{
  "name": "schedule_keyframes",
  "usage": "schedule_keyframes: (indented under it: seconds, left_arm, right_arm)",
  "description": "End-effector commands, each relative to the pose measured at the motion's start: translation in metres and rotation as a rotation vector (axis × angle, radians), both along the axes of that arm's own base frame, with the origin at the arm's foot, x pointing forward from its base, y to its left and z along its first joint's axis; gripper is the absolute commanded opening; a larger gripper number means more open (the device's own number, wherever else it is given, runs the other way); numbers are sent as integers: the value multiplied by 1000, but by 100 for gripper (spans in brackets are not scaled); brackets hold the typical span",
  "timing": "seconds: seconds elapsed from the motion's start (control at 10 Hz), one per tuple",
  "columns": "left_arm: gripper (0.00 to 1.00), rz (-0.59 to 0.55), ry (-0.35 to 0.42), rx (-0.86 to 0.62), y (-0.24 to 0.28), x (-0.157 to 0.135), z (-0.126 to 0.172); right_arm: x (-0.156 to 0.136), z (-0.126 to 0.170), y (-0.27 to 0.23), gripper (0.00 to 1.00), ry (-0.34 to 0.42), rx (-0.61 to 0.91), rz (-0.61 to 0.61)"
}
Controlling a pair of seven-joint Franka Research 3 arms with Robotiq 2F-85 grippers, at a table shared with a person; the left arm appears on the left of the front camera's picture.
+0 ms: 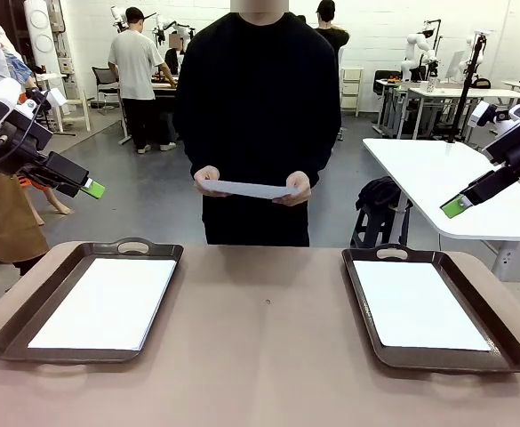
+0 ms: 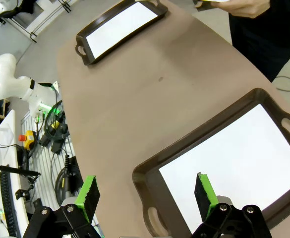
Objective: Sort the A4 documents.
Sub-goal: Receive the A4 Paper.
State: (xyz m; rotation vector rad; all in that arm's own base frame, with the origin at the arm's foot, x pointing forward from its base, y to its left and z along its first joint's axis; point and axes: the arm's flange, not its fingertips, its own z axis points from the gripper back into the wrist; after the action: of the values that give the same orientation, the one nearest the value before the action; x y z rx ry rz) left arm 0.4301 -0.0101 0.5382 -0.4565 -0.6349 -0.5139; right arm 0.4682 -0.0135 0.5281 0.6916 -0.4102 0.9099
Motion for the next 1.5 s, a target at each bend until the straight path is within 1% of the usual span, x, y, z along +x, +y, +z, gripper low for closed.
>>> schedule_keyframes:
  seconds: [0.0,1.4]
  left_arm:
    - [100,-10,-6,7,1,0,0]
    - [100,-10,-6,7,1,0,0]
  right_arm:
    - [1,0,1,100,-3,-2,-2]
    - [1,0,1,100,-3,-2,-2]
